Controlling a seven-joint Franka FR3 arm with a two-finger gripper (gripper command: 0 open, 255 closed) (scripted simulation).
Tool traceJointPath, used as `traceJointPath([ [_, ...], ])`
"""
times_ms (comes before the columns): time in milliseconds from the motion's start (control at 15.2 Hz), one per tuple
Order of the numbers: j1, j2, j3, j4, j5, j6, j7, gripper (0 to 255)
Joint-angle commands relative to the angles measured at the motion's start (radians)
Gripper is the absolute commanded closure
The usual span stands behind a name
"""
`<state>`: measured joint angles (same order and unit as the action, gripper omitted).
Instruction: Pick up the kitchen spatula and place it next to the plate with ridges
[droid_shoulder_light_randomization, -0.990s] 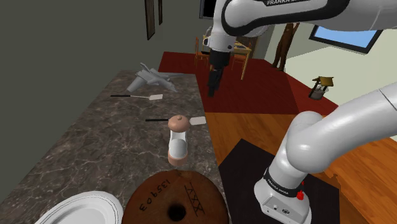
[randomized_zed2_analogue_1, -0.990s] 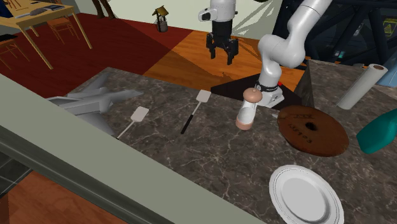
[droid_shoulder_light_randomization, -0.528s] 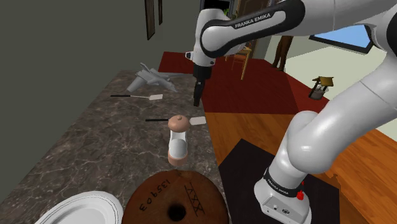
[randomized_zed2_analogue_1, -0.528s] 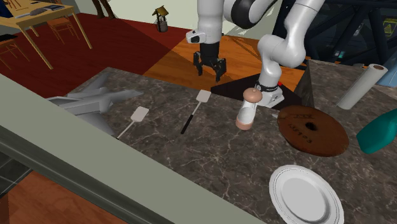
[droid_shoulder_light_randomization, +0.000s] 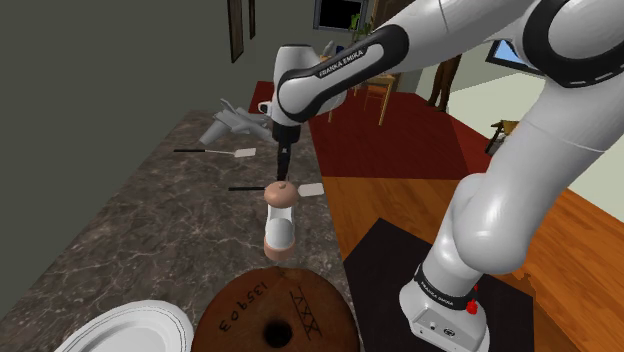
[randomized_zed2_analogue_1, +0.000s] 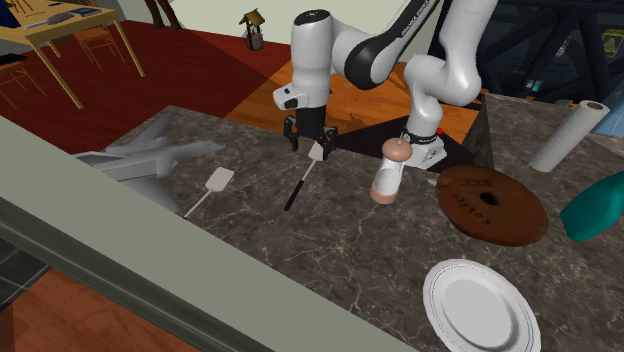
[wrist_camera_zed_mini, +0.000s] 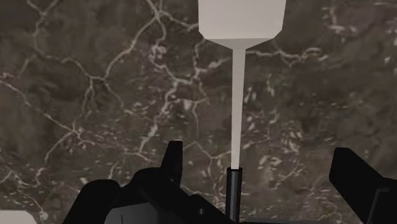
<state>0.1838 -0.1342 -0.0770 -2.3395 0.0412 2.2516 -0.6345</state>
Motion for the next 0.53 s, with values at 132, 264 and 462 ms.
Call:
traceJointPath([
  [132, 0.006, 0.068, 0.002, 0.004, 0.006, 0.070, -0.028, 0],
  [264, 0.007, 0.085, 0.003, -0.006, 0.009, 0.098, -0.030, 0],
  [462, 0.008, 0.119, 0.003, -0.020, 0.015, 0.146, -0.034, 0],
])
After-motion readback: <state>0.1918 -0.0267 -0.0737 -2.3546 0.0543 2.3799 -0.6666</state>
